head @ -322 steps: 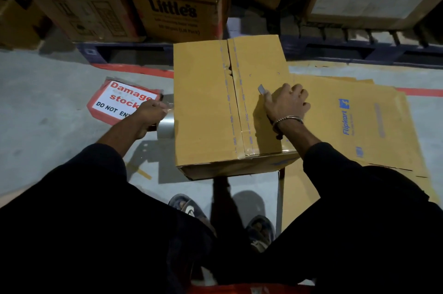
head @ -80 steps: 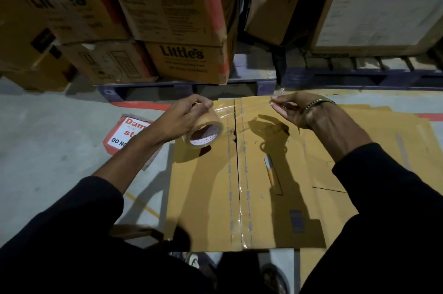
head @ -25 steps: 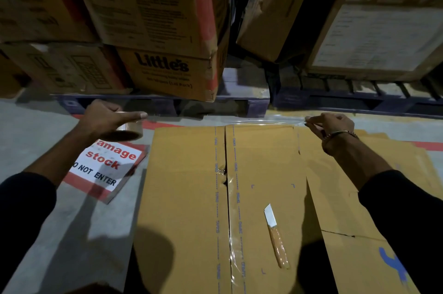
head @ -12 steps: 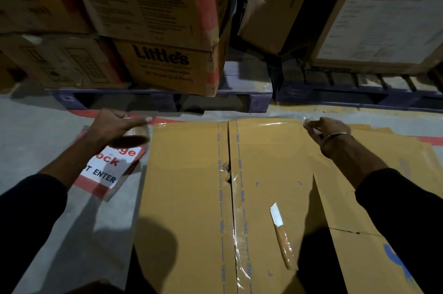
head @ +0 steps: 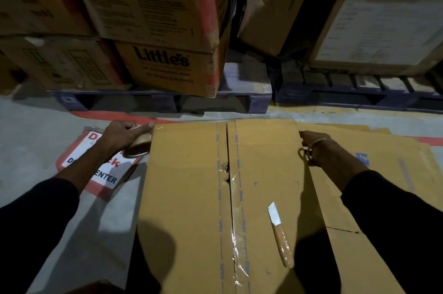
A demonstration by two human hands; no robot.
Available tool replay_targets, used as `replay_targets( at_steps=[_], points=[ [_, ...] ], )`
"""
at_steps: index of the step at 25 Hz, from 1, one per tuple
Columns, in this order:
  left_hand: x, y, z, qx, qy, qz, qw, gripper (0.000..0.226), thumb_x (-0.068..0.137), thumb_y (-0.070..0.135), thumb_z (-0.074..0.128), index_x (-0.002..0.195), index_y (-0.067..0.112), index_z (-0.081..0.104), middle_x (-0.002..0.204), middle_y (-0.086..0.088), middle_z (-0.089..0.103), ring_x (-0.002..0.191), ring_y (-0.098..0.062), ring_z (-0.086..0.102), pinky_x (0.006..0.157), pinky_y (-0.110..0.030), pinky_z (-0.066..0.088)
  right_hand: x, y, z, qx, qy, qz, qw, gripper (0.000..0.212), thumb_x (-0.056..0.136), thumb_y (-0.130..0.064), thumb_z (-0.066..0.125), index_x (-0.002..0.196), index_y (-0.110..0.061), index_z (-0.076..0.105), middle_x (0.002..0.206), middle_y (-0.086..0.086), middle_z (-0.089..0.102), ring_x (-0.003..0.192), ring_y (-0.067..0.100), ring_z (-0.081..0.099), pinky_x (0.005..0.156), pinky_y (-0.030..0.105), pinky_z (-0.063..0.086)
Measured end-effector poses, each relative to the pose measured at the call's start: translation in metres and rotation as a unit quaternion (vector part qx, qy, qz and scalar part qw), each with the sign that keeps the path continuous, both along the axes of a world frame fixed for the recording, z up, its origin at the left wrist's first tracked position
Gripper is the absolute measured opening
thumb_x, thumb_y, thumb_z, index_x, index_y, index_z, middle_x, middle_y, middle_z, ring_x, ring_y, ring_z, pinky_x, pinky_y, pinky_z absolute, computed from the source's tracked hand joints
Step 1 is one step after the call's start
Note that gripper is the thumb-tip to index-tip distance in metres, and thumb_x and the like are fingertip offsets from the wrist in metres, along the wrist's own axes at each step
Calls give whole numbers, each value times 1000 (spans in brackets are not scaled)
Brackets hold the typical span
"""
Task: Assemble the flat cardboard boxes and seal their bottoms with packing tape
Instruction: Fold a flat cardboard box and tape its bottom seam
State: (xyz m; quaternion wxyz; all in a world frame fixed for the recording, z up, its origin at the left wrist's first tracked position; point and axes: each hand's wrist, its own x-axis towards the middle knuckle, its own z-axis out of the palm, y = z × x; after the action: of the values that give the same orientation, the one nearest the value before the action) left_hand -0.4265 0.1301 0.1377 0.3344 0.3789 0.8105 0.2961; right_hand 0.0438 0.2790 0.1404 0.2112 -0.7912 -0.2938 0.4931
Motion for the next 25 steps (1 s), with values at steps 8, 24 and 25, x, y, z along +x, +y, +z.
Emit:
replay_targets(
  at_steps=[8,24,25],
  points=[
    [2,-2,3,-12,34,-4,999,57,84,64,73,62,14,57,64,-13,60,64,-22,55,63,-31,38,-4,-8,23,97,9,135,986,24,99,-5,54,78,-13,62,81,7,58,71,20,52,61,30,46],
    [8,-3,4,-34,82,-52,995,62,91,72,58,59,19,50,58,-2,51,61,-22,51,59,-31,32,-113,-41,56,338,-429,295,784,58,103,-53,38,138,-8,48,136,19,47,123,37,45,96,51,43],
    [8,-4,4,-35,79,-51,995,62,90,73,58,59,19,51,58,-2,51,62,-22,52,59,-32,33,-141,-51,64,391,-374,350,765,44,102,-44,46,133,-13,52,131,14,51,119,33,48,95,49,46]
  ],
)
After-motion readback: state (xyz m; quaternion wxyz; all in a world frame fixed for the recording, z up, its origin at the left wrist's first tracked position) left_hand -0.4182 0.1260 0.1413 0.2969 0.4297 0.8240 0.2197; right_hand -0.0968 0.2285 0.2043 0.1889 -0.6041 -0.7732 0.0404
